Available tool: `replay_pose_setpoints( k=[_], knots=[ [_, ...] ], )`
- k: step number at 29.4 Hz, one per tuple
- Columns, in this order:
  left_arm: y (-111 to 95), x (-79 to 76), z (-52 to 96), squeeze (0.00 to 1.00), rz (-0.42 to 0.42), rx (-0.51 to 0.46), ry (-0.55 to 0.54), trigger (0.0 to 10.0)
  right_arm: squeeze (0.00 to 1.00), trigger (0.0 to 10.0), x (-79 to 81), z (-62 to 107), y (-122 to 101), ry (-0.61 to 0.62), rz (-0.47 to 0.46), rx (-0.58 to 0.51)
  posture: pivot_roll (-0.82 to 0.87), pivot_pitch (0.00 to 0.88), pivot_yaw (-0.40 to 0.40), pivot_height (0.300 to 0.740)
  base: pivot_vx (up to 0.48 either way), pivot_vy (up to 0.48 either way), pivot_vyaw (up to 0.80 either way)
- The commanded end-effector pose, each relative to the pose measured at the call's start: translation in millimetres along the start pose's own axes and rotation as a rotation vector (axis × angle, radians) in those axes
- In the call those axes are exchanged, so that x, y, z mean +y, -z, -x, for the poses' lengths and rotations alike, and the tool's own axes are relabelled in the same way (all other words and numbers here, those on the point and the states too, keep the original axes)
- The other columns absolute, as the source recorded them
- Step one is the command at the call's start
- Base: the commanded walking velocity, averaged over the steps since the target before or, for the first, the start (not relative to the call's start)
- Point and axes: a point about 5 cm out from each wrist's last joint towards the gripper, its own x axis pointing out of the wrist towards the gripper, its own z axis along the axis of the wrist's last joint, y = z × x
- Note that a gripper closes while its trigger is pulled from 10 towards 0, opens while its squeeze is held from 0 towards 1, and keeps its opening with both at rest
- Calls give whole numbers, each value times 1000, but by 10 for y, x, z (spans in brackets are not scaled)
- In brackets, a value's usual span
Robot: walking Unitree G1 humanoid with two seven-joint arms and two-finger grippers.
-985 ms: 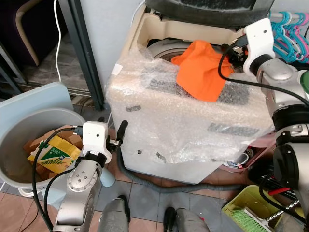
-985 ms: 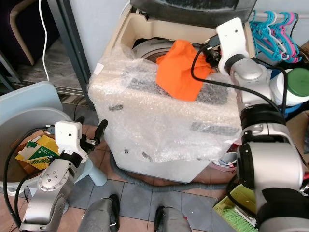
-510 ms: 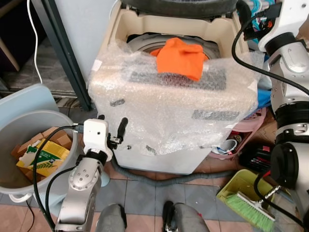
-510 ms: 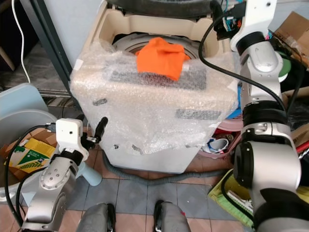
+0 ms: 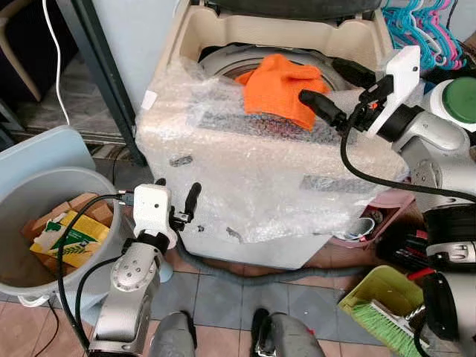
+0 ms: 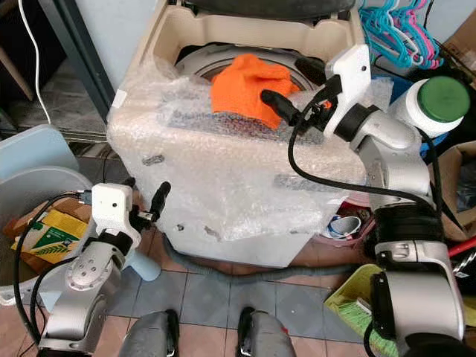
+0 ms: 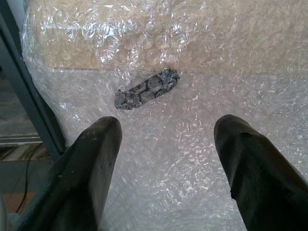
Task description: Clothes washing
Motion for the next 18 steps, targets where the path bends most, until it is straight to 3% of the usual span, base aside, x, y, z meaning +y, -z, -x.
replay_pose_setpoints(
  k=[1, 3, 9, 12, 13, 16, 18],
  knots=[
    [12, -4, 22, 0, -11, 3, 4, 10000, 1000, 10000, 135, -36, -26, -114, -19, 15, -4, 138, -9, 740, 0, 0, 0],
    [14, -4, 29, 0, -12, 4, 5, 10000, 1000, 10000, 185, -82, 16, -153, -18, 41, -3, 140, -10, 740, 0, 0, 0],
    [9, 0, 31, 0, -17, 6, 4, 10000, 1000, 10000, 68, -299, 175, 10, 105, 156, -2, 155, -12, 740, 0, 0, 0],
    [9, 0, 31, 0, -17, 6, 4, 10000, 1000, 10000, 68, -299, 175, 10, 105, 156, -2, 155, -12, 740, 0, 0, 0],
    [20, -5, 42, 0, -18, 11, 3, 10000, 1000, 10000, -97, -384, 187, 204, 138, 207, -5, 164, -14, 740, 0, 0, 0],
    [27, -10, 51, 0, -18, 15, 3, 10000, 1000, 10000, -172, -400, 170, 291, 144, 223, -4, 167, -16, 740, 0, 0, 0],
    [35, -17, 60, 0, -18, 19, 3, 10000, 1000, 10000, -310, -402, 85, 443, 115, 203, -2, 169, -18, 740, 0, 0, 0]
  ],
)
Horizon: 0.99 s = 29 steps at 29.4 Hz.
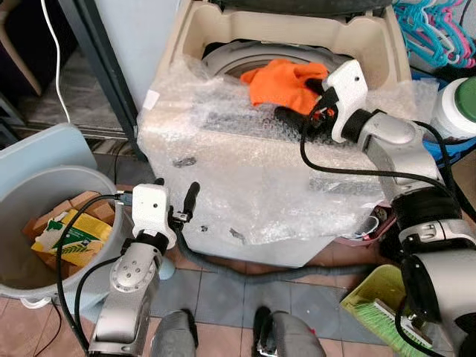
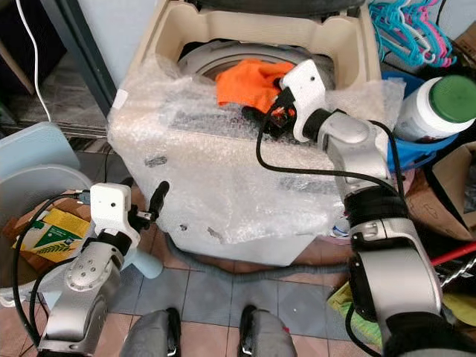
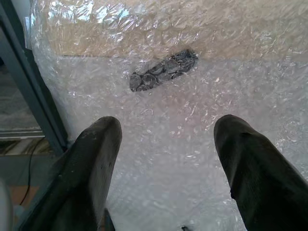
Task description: Clothes washing
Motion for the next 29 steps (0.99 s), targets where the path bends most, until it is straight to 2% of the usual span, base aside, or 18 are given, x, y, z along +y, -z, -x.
replay_pose_setpoints(
  k=[1, 3, 6, 7, 8, 9, 10, 11, 14, 15, 17, 18, 19, 21, 24, 26, 28, 29],
  knots=[
    [1, 3, 27, 0, -10, 5, -5, 10000, 1000, 10000, -284, 22, -143, 227, -71, -40, 0, 169, -20, 740, 0, 0, 0],
    [4, 15, 28, 0, -10, 6, -11, 10000, 1000, 10000, -368, 25, -256, 279, -119, -108, 0, 170, -21, 740, 0, 0, 0],
    [7, 21, 29, 0, -10, 7, -14, 10000, 1000, 10000, -379, 28, -311, 277, -117, -141, 0, 171, -23, 740, 0, 0, 0],
    [8, 23, 30, 0, -10, 8, -15, 10000, 1000, 10000, -371, 24, -348, 261, -147, -178, -1, 171, -21, 740, 0, 0, 0],
    [9, 24, 30, 0, -10, 10, -15, 10000, 839, 10000, -364, 36, -402, 246, -148, -225, -3, 171, -19, 740, 0, 0, 0],
    [12, 27, 30, 0, -10, 11, -14, 10000, 820, 10000, -347, 56, -471, 216, -140, -285, -5, 170, -15, 740, 0, 0, 0],
    [12, 27, 30, 0, -10, 11, -14, 10000, 820, 10000, -347, 56, -471, 216, -140, -285, -5, 170, -15, 740, 0, 0, 0],
    [13, 30, 27, 0, -11, 13, -13, 10000, 435, 10000, -309, 77, -524, 161, -118, -322, -8, 167, -12, 740, 0, 0, 0],
    [13, 30, 25, 0, -11, 13, -11, 10000, 435, 10000, -274, 96, -567, 115, -102, -351, -8, 167, -12, 740, 0, 0, 0],
    [15, 34, 21, 0, -12, 14, -11, 10000, 427, 10000, -229, 102, -571, 62, -108, -352, -11, 164, -10, 740, 0, 0, 0],
    [15, 39, 4, 0, -13, 13, -10, 10000, 510, 10000, -38, 170, -513, -172, -152, -321, -13, 157, -12, 740, 0, 0, 0],
    [11, 42, -4, 0, -13, 11, -11, 10000, 1000, 10000, 89, 253, -458, -317, -158, -299, -13, 156, -12, 740, 0, 0, 0],
    [8, 43, -10, 0, -13, 9, -12, 10000, 1000, 10000, 184, 324, -375, -406, -163, -265, -10, 154, -12, 740, 0, 0, 0],
    [4, 45, -14, 0, -12, 8, -14, 10000, 1000, 10000, 302, 428, -217, -495, -193, -202, -9, 152, -11, 740, 0, 0, 0],
    [6, 47, -9, 0, -12, 9, -15, 10000, 1000, 10000, 333, 453, -159, -499, -156, -185, -8, 151, -8, 740, 0, 0, 0],
    [17, 58, 0, 0, -16, 13, -14, 10000, 1000, 10000, 302, 442, -105, -404, -63, -176, -13, 146, 0, 740, 0, 0, 0],
    [20, 63, 0, 0, -18, 14, -13, 10000, 1000, 10000, 276, 431, -101, -350, -29, -186, -16, 144, 3, 740, 0, 0, 0],
    [15, 69, -14, 0, -19, 12, -11, 10000, 1000, 10000, 214, 413, -149, -214, 22, -221, -23, 141, 8, 740, 0, 0, 0]
  ],
)
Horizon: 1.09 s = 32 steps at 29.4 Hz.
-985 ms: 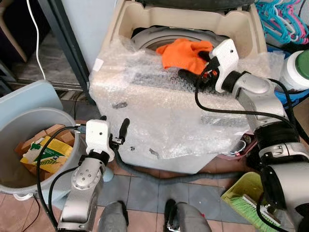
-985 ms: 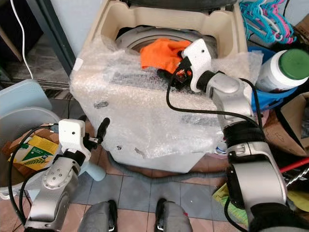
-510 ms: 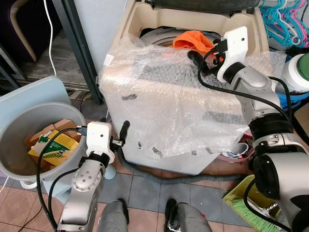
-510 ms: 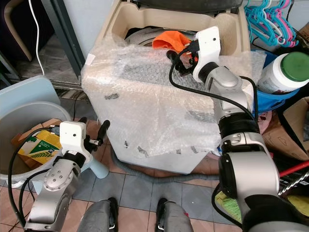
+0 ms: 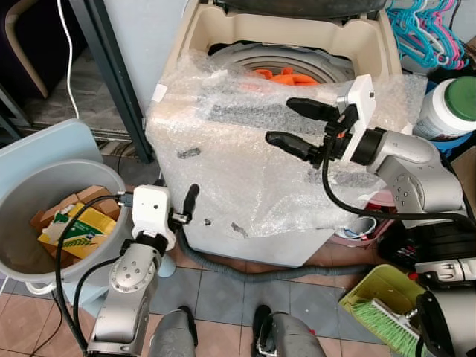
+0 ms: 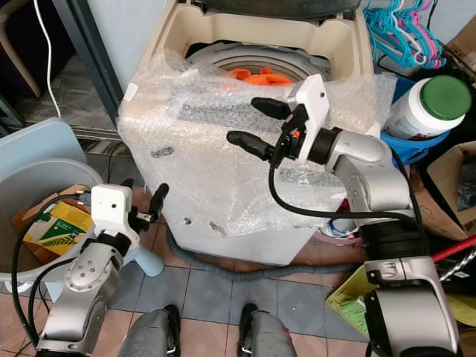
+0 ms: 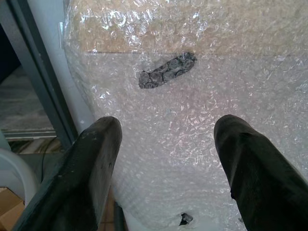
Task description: Clothes washing
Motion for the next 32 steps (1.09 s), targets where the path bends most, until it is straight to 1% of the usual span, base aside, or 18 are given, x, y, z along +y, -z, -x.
replay_pose_setpoints(
  k=[1, 2, 3, 5, 6, 7, 8, 10, 14, 15, 16, 17, 18, 21, 22, 23, 24, 32],
  knots=[
    [13, 1, -8, 0, -3, 7, 8, 10000, 1000, 10000, -87, 12, -49, 131, 62, -23, -23, 141, 8, 740, 0, 0, 0],
    [3, -5, -23, 0, -2, 2, 11, 10000, 1000, 10000, -103, 16, -85, 195, 82, -46, -31, 137, 13, 740, 0, 0, 0],
    [-6, -13, -43, 0, 0, -4, 14, 10000, 1000, 10000, -107, 26, -117, 289, 72, -87, -40, 133, 19, 740, 0, 0, 0],
    [-5, -19, -50, 0, 2, -7, 12, 10000, 1000, 10000, -81, 33, -105, 342, 28, -112, -46, 126, 20, 740, 0, 0, 0],
    [3, -21, -56, 0, -3, -7, -5, 10000, 1000, 10000, 31, 50, -71, 375, 60, -127, -48, 116, 19, 740, 0, 0, 0],
    [12, -21, -58, 0, -5, -7, -13, 10000, 1000, 10000, 77, 58, -51, 383, 70, -131, -49, 111, 18, 740, 0, 0, 0],
    [15, -8, -71, 0, -11, -8, -41, 10000, 1000, 10000, 163, 84, 17, 421, 51, -129, -48, 96, 13, 740, 0, 0, 0],
    [22, 9, -86, 0, -19, -8, -74, 10000, 1000, 10000, 248, 119, 99, 467, 17, -123, -47, 84, 11, 740, 0, 0, 0],
    [-24, 48, -164, 0, -9, -35, -124, 10000, 1000, 10000, 578, 210, 325, 558, -45, -97, -55, 41, 10, 740, 0, 0, 0],
    [-35, 44, -192, 0, -6, -40, -122, 10000, 1000, 10000, 618, 234, 368, 611, -78, -87, -61, 34, 12, 740, 0, 0, 0],
    [-35, 44, -192, 0, -6, -40, -122, 10000, 1000, 10000, 618, 234, 368, 611, -78, -87, -61, 34, 12, 740, 0, 0, 0],
    [-43, 27, -226, 0, -5, -49, -113, 10000, 1000, 10000, 670, 255, 409, 663, -85, -71, -73, 26, 17, 740, 0, 0, 0],
    [-45, 19, -234, 0, -6, -53, -109, 10000, 1000, 10000, 691, 257, 414, 670, -71, -65, -77, 23, 20, 740, 0, 0, 0],
    [-35, -32, -280, 0, -11, -51, -86, 10000, 1000, 10000, 713, 250, 445, 684, -78, -55, -97, 16, 30, 740, 0, 0, 0],
    [-30, -40, -288, 0, -14, -50, -81, 10000, 914, 10000, 712, 249, 448, 678, -71, -51, -100, 15, 31, 740, 0, 0, 0],
    [-26, -49, -296, 0, -17, -49, -78, 10000, 914, 10000, 713, 251, 450, 675, -67, -46, -101, 15, 32, 740, 0, 0, 0],
    [-20, -51, -298, 0, -17, -48, -78, 10000, 0, 10000, 708, 254, 452, 676, -71, -45, -104, 14, 31, 740, 0, 0, 0],
    [-4, -38, -336, 0, -16, -54, -83, 10000, 0, 10000, 689, 281, 516, 688, -78, -8, -103, 19, 24, 740, -233, 0, 0]
  ],
)
